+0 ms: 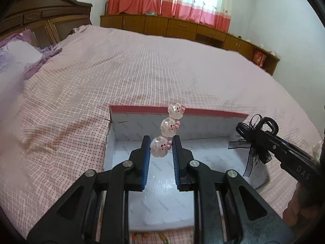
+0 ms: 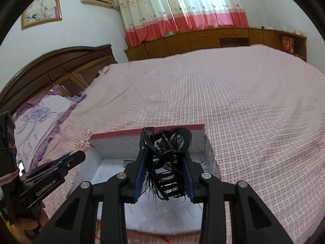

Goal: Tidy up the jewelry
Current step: 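Carry both items into the shoebox and open both tools to release them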

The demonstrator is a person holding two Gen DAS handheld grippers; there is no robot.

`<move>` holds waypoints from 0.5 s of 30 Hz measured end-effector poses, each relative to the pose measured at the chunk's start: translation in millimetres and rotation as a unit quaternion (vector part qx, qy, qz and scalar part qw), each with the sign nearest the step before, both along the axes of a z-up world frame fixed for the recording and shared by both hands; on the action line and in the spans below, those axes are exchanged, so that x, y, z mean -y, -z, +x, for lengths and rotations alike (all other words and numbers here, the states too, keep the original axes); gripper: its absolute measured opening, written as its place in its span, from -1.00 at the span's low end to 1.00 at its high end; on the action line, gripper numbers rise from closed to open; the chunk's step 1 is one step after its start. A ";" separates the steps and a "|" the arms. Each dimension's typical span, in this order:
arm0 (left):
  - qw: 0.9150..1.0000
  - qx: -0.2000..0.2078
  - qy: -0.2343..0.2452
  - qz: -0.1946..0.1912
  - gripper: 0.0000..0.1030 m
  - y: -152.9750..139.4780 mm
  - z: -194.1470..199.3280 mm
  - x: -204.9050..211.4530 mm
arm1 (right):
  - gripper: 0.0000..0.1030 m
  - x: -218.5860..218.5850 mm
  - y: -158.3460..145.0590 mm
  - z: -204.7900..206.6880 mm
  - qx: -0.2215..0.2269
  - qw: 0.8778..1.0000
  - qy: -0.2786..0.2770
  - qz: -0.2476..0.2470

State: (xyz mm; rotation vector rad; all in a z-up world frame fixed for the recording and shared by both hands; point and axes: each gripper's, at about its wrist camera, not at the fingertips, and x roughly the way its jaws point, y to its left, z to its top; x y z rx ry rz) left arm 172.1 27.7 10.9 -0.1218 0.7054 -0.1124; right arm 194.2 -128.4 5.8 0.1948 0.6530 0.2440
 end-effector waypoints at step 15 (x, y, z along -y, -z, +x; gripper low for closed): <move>0.995 -0.093 -0.020 0.004 -0.75 56.2 42.4 -0.8 | -0.29 -6.5 52.0 59.4 -0.056 0.998 0.007 -0.034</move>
